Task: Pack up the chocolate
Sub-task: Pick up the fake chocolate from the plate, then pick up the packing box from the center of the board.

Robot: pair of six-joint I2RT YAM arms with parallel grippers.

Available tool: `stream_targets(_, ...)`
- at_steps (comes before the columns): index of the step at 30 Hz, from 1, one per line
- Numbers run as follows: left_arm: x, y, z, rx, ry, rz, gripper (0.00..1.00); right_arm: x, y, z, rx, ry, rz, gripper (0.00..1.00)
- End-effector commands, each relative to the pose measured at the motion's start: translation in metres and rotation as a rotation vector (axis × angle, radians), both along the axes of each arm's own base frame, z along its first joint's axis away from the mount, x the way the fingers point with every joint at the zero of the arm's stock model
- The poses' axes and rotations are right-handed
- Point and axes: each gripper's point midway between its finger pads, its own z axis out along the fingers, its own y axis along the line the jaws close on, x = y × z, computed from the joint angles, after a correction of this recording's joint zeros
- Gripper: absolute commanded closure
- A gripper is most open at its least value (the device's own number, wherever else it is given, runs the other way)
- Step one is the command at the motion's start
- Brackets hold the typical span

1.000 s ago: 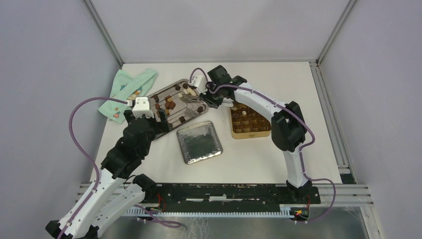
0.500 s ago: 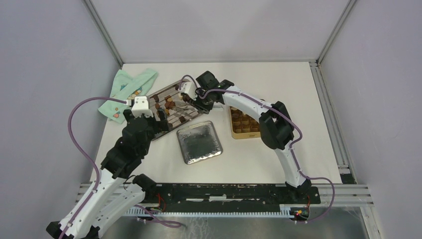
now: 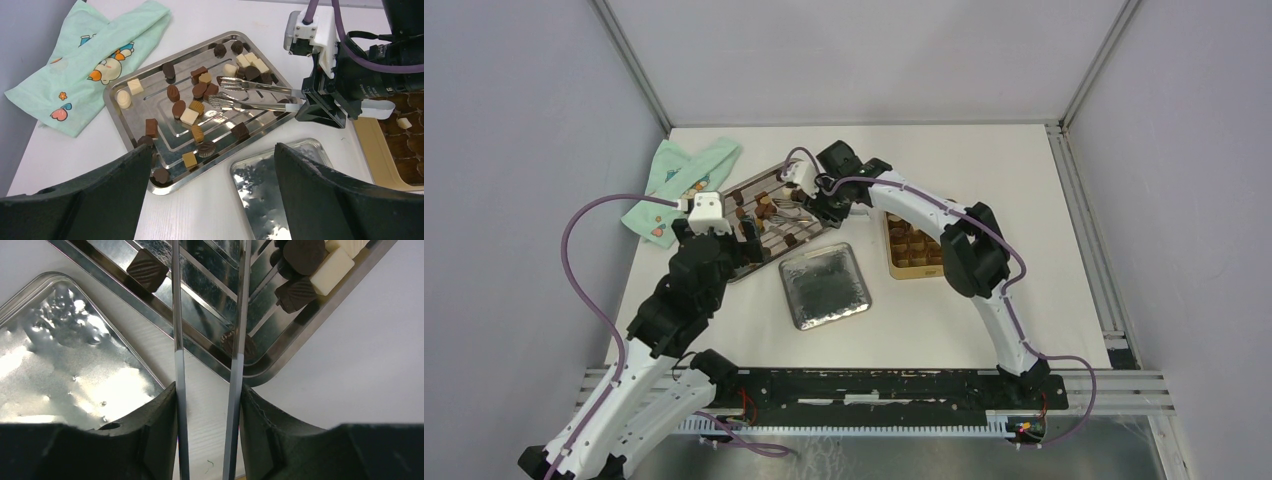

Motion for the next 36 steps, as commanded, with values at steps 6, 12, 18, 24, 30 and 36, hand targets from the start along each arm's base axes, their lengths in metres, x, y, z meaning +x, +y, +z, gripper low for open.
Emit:
stream_targets(6, 0.004, 0.000, 0.006, 0.029, -0.027, -0.014, 0.04, 0.018, 0.020, 0.013, 0.070, -0.038, -0.022, 0.51)
stream_targets(12, 0.004, 0.000, 0.006, 0.029, -0.027, -0.014, 0.04, 0.023, 0.027, 0.014, 0.096, -0.042, -0.026, 0.51)
stream_targets(18, 0.004, 0.001, 0.006, 0.029, -0.028, -0.011, 0.04, 0.023, 0.028, 0.018, 0.101, -0.048, -0.018, 0.65)
stream_targets(24, 0.004, 0.000, 0.006, 0.027, -0.031, -0.015, 0.04, 0.012, 0.016, 0.047, 0.126, -0.082, -0.002, 0.81)
stream_targets(30, 0.003, -0.003, 0.009, 0.015, -0.046, -0.035, 0.03, -0.009, -0.007, 0.094, 0.210, -0.096, 0.020, 0.84)
stream_targets(36, 0.001, -0.012, 0.012, -0.004, -0.060, -0.098, 0.00, -0.041, -0.057, 0.133, 0.320, -0.096, 0.038, 0.84)
